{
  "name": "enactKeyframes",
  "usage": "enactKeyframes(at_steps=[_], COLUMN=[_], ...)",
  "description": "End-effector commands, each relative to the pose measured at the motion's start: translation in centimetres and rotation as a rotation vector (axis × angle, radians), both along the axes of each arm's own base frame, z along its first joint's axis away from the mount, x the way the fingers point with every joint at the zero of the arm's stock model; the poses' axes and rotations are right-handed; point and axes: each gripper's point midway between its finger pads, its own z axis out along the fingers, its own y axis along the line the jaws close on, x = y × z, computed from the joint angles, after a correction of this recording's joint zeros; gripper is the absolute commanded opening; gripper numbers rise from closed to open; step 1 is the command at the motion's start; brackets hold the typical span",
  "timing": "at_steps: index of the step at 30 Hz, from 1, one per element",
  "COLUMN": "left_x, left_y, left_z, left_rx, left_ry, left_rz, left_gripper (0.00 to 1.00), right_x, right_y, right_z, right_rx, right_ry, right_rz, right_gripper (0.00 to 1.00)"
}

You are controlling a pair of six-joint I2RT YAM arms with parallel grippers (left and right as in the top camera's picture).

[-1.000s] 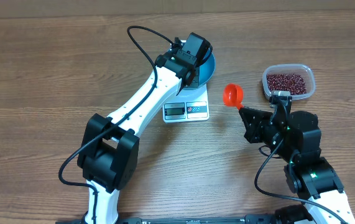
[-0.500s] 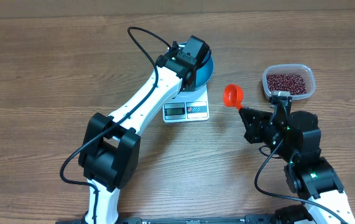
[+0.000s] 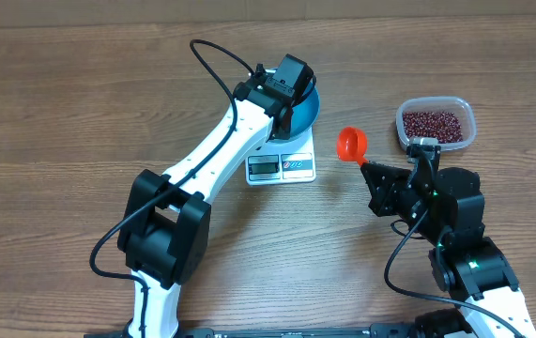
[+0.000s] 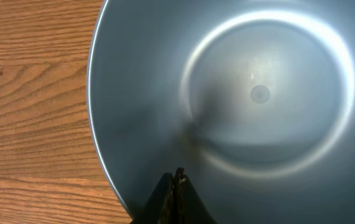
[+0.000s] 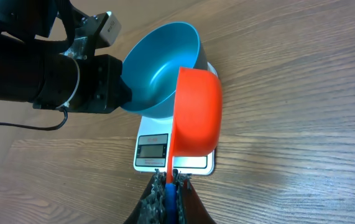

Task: Scoop item into bowl and weigh 150g on scale
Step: 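Release scoop with left gripper and move it over the teal bowl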

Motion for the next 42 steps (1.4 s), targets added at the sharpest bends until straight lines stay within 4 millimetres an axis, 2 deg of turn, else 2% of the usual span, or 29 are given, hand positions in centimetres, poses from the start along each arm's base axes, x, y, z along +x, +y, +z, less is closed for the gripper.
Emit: enactKeyframes(at_steps=[1, 25, 33, 36, 39, 42], left_x=[0.8, 0.2, 0.6, 1.5, 2.5, 2.7], left_y=[0.4, 1.0, 0.7, 0.1, -0.5, -1.3], left_z=[0.1, -0.1, 0.4, 2.4, 6.0, 9.6], left_rx=[0.026, 0.058, 0.043, 0.014, -0.029, -0.089], left_ry=[-0.015, 0.007, -0.015, -0.063, -0.132, -0.176], left_rz=[0.001, 0.005, 0.006, 0.005, 0.006, -0.004], left_gripper=[0.04, 0.04, 0.04, 0.04, 0.04, 0.04], right_x=[0.2, 0.2, 0.2, 0.2, 0.2, 0.2], right_y=[-0.2, -0.2, -0.2, -0.2, -0.2, -0.2], right_z=[1.0, 1.0, 1.0, 1.0, 1.0, 1.0], right_rx=[-0.003, -0.004, -0.004, -0.004, -0.004, -0.003], right_ry=[-0.033, -0.030, -0.030, -0.030, -0.030, -0.030], right_rz=[-0.006, -0.006, -0.006, -0.006, -0.006, -0.007], right_gripper=[0.04, 0.04, 0.03, 0.03, 0.04, 0.04])
